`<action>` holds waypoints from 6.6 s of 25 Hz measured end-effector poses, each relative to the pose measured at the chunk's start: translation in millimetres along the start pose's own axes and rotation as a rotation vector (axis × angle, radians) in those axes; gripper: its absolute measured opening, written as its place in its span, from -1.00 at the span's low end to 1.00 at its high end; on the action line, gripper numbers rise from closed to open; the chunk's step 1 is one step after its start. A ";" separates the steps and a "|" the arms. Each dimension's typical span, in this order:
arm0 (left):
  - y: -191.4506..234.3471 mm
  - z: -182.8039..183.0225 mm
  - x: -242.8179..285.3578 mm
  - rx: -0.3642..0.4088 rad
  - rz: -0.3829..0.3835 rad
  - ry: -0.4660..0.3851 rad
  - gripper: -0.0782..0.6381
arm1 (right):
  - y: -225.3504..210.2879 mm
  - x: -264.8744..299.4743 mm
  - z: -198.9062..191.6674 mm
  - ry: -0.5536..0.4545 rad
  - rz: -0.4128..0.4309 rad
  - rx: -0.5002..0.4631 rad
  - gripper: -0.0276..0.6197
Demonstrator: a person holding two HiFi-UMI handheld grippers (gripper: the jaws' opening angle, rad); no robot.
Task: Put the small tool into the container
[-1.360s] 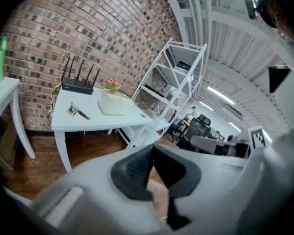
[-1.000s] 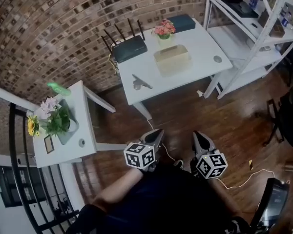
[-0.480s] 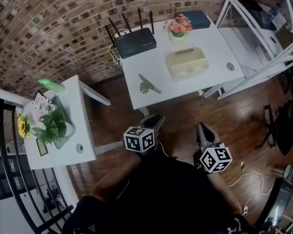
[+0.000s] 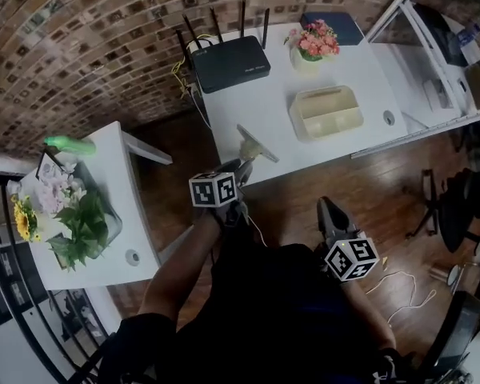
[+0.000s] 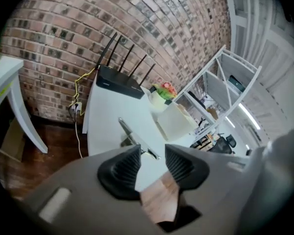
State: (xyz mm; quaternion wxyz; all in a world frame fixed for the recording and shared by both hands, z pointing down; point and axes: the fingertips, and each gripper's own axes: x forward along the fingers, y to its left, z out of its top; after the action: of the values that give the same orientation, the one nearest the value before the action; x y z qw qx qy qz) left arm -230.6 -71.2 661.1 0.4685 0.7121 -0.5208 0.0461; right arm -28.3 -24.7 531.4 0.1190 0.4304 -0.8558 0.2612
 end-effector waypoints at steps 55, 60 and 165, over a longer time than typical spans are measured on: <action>-74.3 77.2 32.8 -0.038 -0.080 -0.141 -0.76 | -94.6 0.3 59.9 -0.112 0.021 0.068 -0.89; -109.8 109.8 30.8 0.049 -0.123 -0.203 -0.76 | -100.7 -6.5 58.2 -0.128 -0.007 0.085 -0.89; -212.2 53.8 55.0 0.443 -0.078 -0.055 -0.60 | -142.2 -36.3 35.5 -0.130 -0.070 0.221 -0.89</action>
State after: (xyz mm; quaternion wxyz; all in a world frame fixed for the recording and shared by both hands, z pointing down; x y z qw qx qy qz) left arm -61.8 -144.2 530.2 0.2878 0.8181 -0.4828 0.1215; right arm 107.9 -89.8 535.2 0.0242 0.4866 -0.8121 0.3210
